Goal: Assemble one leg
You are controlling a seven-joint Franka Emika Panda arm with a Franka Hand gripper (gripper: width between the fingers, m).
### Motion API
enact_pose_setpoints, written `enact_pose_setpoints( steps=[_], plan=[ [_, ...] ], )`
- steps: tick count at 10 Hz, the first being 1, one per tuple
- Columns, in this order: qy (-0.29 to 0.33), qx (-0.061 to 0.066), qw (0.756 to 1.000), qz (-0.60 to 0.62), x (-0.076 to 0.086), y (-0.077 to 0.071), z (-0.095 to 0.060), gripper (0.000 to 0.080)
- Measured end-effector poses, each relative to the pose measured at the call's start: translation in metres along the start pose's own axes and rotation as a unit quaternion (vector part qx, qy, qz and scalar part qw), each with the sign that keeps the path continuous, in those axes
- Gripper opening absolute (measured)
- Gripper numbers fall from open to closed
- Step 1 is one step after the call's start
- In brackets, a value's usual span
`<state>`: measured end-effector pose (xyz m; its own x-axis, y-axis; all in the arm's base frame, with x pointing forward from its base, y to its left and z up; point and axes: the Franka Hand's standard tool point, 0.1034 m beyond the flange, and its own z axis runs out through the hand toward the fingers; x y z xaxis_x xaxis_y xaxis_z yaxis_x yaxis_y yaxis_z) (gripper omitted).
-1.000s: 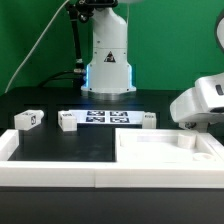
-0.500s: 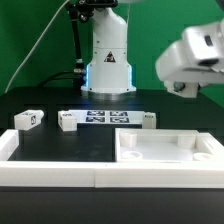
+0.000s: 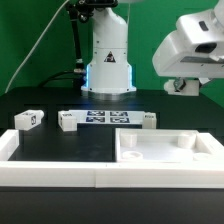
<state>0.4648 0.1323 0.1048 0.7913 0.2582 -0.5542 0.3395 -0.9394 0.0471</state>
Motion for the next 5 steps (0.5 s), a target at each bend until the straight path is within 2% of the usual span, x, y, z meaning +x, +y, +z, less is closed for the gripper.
enact_pose_setpoints(
  steps=[1,3,5],
  plan=[
    [0.061,0.0,0.998,-0.017,0.01,0.006,-0.001,0.0291],
    [0.141,0.0,0.99,-0.019,0.014,0.015,-0.011,0.0291],
    [0.238,0.002,0.971,-0.012,0.02,0.025,-0.023,0.0291]
  ],
)
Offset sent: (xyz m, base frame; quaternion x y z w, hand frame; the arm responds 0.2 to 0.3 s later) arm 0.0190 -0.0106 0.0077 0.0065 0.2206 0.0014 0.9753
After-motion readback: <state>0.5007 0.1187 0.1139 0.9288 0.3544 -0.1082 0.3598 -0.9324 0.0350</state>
